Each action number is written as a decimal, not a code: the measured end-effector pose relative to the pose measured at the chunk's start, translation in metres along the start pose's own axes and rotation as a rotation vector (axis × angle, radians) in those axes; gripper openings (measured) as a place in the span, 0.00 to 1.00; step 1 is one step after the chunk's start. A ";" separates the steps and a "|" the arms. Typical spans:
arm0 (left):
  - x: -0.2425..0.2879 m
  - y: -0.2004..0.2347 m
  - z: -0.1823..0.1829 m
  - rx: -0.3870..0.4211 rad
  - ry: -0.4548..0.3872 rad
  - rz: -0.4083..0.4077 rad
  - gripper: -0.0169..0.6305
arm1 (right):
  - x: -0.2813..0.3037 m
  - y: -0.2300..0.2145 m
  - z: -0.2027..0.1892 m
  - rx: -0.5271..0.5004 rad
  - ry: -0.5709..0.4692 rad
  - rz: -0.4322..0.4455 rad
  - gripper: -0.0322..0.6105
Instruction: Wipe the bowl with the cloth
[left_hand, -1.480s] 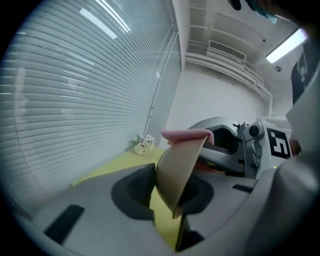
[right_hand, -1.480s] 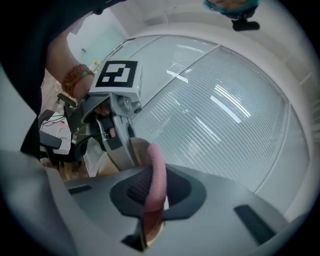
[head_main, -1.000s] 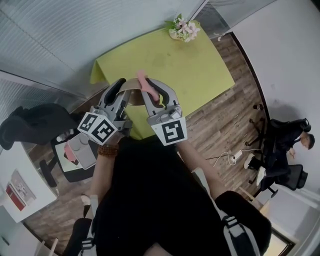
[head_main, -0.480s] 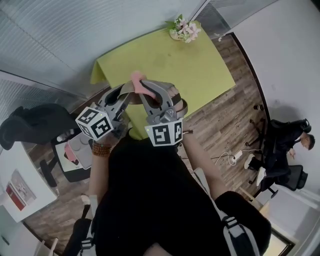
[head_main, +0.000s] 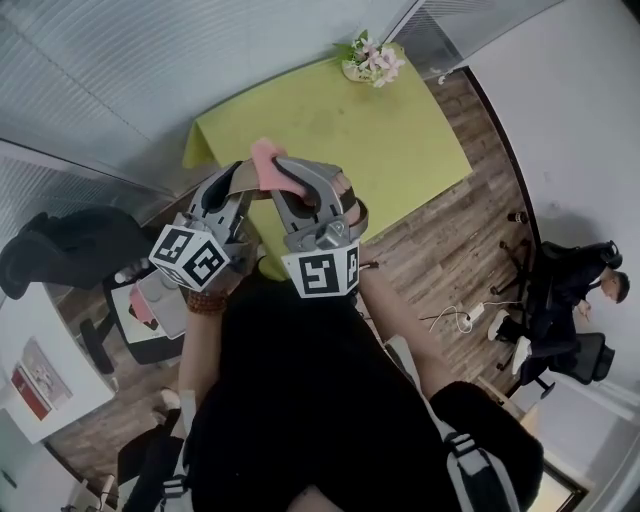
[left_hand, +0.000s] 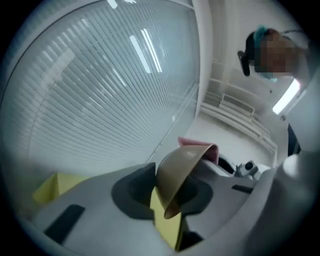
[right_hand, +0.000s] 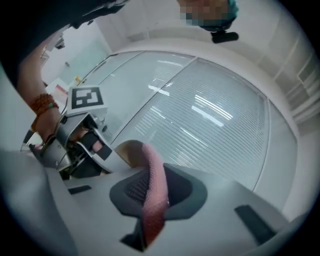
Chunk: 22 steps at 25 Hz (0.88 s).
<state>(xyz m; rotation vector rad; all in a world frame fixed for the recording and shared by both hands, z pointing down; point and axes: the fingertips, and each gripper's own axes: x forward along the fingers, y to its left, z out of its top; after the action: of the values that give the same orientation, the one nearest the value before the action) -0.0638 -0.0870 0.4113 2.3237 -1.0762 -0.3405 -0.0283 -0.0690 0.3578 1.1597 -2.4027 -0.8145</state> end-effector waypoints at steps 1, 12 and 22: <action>-0.003 0.000 0.007 -0.073 -0.060 -0.011 0.13 | 0.000 -0.005 0.002 0.058 -0.007 -0.013 0.10; 0.004 -0.003 -0.014 -0.170 0.002 -0.109 0.18 | 0.009 -0.013 -0.020 0.203 0.076 0.048 0.08; 0.004 -0.003 -0.008 0.307 0.121 0.093 0.17 | 0.004 0.012 -0.015 -0.134 0.069 0.079 0.08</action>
<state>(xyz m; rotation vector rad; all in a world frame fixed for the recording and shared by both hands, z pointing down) -0.0556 -0.0857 0.4160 2.5105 -1.2432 0.0035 -0.0294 -0.0713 0.3772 1.0183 -2.2843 -0.8808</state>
